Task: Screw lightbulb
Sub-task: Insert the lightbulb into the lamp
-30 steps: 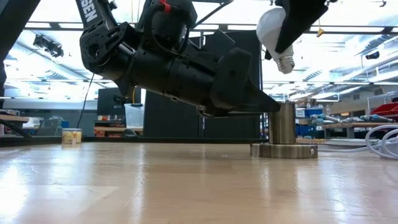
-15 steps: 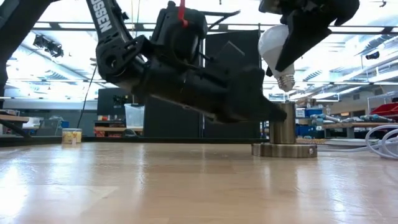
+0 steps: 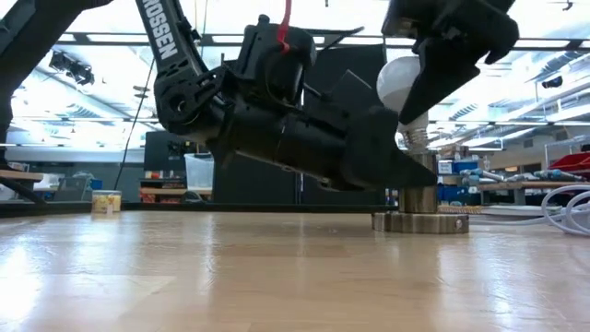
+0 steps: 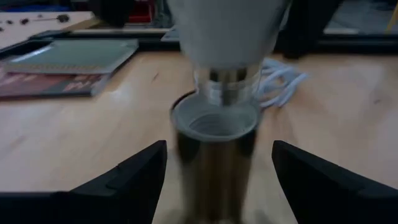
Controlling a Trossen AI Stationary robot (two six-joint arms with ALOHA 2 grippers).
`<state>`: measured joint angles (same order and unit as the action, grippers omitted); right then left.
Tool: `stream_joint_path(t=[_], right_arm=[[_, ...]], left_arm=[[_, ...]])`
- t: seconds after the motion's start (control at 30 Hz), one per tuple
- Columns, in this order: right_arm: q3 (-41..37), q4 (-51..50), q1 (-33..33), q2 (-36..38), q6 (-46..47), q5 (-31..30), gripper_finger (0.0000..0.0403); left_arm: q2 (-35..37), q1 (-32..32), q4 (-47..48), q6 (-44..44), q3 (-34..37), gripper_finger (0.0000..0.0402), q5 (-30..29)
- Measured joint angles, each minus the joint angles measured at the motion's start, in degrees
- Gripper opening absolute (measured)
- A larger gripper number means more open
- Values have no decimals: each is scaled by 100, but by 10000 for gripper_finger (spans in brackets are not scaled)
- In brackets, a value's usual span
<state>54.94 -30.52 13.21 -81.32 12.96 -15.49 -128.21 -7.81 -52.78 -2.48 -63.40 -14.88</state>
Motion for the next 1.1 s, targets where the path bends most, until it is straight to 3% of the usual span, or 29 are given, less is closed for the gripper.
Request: stream_joint_path(t=[0.23, 0.53, 0.77, 1.1], right_arm=[[-4, 57, 5, 0, 85, -34, 255], [-9, 239, 28, 0, 30, -46, 255], [-9, 583, -24, 143, 4, 11, 252], [-7, 1229, -185, 181, -175, 21, 252]], left_arm=[[-242, 0, -17, 185, -324, 274, -248], [-252, -15, 57, 184, -330, 168, -366], [-134, -16, 176, 170, -226, 178, -407], [1013, 0, 287, 178, 1111, 190, -683]])
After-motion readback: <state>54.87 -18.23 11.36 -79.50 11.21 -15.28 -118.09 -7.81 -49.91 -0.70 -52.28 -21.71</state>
